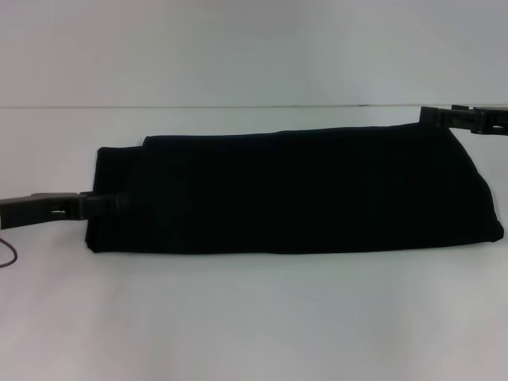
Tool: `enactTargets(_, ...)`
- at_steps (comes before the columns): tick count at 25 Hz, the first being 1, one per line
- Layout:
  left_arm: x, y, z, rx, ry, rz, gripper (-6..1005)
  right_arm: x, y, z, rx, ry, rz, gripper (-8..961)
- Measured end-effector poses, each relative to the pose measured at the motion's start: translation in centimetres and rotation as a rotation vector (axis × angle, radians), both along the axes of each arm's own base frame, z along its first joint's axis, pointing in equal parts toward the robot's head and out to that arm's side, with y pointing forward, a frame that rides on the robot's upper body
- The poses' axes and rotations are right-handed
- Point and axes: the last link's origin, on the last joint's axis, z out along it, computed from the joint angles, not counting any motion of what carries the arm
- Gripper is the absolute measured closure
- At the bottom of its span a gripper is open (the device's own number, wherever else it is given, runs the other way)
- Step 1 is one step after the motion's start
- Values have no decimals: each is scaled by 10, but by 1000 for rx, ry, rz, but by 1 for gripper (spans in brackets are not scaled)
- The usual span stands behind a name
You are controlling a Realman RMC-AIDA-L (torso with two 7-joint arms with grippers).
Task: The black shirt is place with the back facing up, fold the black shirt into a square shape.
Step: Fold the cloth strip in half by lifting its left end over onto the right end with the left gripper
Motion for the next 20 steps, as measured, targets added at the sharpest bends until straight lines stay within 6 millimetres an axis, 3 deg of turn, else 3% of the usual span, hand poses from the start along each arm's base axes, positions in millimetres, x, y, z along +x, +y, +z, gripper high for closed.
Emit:
enactTargets(10, -5, -16, -7, -92, 85, -115, 231, 3, -1, 0, 0, 1, -17, 37)
enactTargets(20, -3, -19, -14, -130, 117, -180, 233, 4, -2, 0, 4, 7, -24, 38)
